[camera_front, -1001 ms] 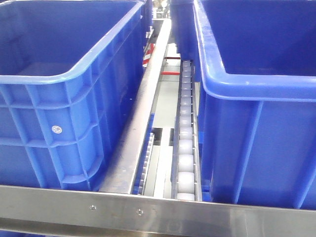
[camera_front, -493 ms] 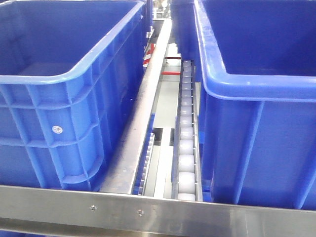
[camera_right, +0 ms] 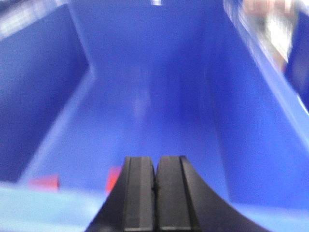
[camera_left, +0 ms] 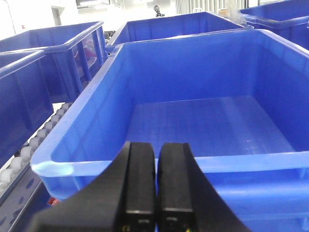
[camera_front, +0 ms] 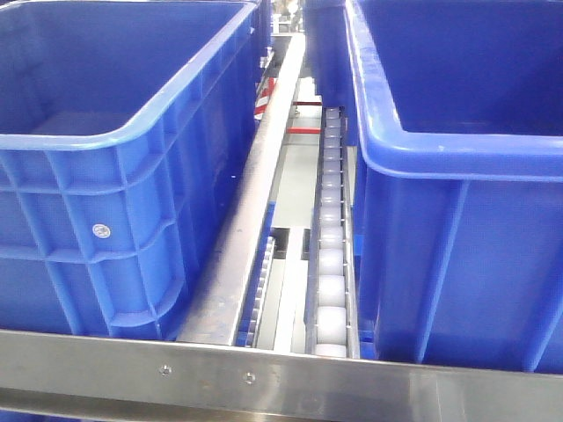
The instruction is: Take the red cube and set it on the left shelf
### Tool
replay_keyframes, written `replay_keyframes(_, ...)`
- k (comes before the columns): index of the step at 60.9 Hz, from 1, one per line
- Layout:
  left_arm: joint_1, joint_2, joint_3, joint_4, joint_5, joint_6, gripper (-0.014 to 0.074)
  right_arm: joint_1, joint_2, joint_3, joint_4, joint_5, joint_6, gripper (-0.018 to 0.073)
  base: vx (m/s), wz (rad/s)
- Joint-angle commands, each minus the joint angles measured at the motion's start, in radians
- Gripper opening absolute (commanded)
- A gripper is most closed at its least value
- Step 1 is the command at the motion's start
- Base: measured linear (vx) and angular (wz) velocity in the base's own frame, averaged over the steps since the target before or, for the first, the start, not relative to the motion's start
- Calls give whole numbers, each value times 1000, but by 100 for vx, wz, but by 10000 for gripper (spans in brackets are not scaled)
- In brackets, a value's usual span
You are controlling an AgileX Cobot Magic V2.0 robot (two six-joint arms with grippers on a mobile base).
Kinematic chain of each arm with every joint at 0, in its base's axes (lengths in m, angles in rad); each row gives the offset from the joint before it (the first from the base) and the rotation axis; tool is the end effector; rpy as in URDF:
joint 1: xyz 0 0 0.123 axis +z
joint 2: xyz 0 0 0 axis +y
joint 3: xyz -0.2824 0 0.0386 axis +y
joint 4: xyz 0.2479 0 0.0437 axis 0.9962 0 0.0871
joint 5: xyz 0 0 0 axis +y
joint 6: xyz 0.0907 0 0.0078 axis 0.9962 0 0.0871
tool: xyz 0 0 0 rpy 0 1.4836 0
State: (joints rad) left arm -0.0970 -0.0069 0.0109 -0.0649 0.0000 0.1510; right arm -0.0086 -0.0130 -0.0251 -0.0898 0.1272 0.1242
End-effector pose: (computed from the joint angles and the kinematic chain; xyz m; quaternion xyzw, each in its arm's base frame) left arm 0.0559 -0.0054 0.2098 0.0619 0.6743 -0.0040 0.7359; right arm 0.0542 -0.0015 0.2108 0.0195 0.7073 0.0053 0.7066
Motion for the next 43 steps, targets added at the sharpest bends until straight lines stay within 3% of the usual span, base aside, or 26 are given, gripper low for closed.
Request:
replay_keyframes(1, -6, 8, 22, -2, -84, 2, 106, -5, -1, 33, -8, -148, -4, 49, 0, 0)
replay_keyframes(43, -6, 8, 22, -2, -84, 2, 106, -5, -15, 29, -5, -144, -4, 49, 0, 2)
